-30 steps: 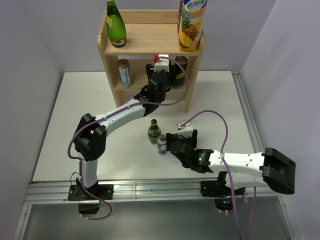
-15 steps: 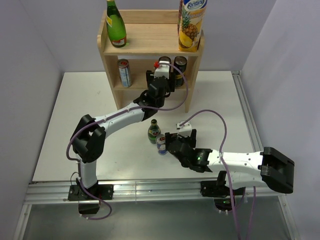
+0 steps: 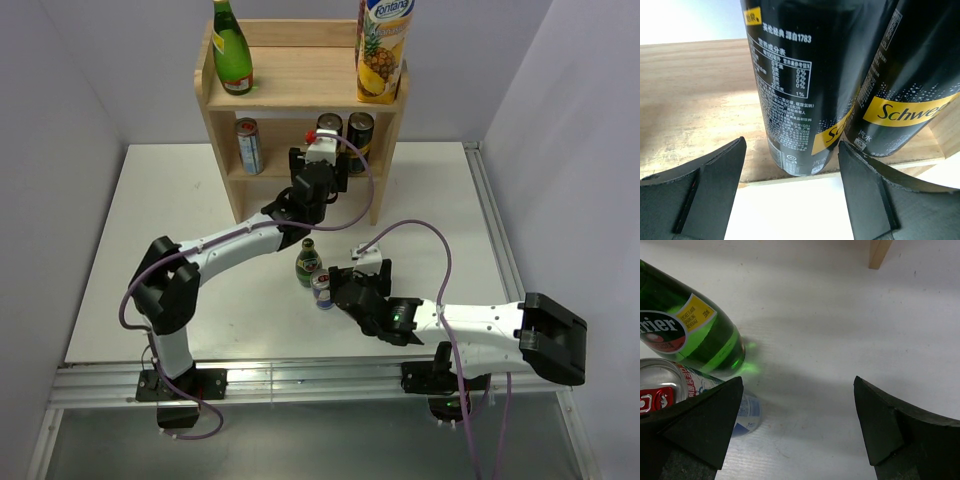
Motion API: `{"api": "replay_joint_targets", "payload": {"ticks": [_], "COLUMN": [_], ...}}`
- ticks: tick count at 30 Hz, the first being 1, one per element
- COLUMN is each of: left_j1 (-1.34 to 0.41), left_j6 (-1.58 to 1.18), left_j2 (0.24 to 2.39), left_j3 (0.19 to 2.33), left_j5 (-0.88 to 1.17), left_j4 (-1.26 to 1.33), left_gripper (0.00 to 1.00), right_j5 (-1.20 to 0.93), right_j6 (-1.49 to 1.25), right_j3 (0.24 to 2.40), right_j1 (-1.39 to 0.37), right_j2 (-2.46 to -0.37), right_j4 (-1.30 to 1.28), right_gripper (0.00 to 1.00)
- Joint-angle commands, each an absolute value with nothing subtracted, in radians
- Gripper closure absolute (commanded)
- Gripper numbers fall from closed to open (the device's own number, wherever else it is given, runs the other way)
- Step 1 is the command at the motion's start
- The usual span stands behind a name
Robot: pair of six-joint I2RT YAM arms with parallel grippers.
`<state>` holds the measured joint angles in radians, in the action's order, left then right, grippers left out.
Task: Place and organize the beverage onto the shelf
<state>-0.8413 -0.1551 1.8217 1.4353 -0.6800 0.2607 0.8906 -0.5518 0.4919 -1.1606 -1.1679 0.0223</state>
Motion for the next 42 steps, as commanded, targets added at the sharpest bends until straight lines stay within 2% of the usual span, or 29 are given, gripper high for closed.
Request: {"api": "replay_joint_targets", "payload": {"ticks": [1, 5, 12, 18, 22, 33, 42], "left_j1": [-0.847, -0.854, -0.899, -0.946, -0.963, -1.043, -1.065], "left_j6": [-0.167, -0.175, -0.178, -0.195, -0.204, -0.273, -0.322], "left_j2": [1.763, 1.749, 1.683, 1.589, 1.549, 1.379, 1.315], "left_j3": [1.428, 1.422, 1.371, 1.306, 1.286, 1.175, 1.092], "left_j5": [-0.687, -0.678, -0.698, -0.724, -0.738, -0.767, -0.775], "left_j4": [0.273, 0.258, 0.229, 0.193, 0.15, 0.017, -0.04], "left_gripper": [0.19, 0.14, 0.12, 0.03, 0.01, 0.01, 0.01], "right_j5": [0.923, 0.927, 0.93, 0.93, 0.933, 0.972, 1.058], "right_j6": [-0.554, -0.554, -0.552, -0.551, -0.554, -0.586, -0.721], "right_j3": [0.541, 0.545, 0.549, 0.551, 0.557, 0.551, 0.572], "right_j1": [-1.172, -1.173, -1.177, -1.178, -1.183, -1.187, -1.19], "right_j2": [-1.175, -1.178, -1.187, -1.192, -1.201, -1.183, -1.141], "right_j4": [0.034, 0.032, 0.032, 0.031, 0.025, 0.008, -0.142], "right_gripper": [0.01, 0.01, 0.01, 0.01, 0.01, 0.01, 0.01]}}
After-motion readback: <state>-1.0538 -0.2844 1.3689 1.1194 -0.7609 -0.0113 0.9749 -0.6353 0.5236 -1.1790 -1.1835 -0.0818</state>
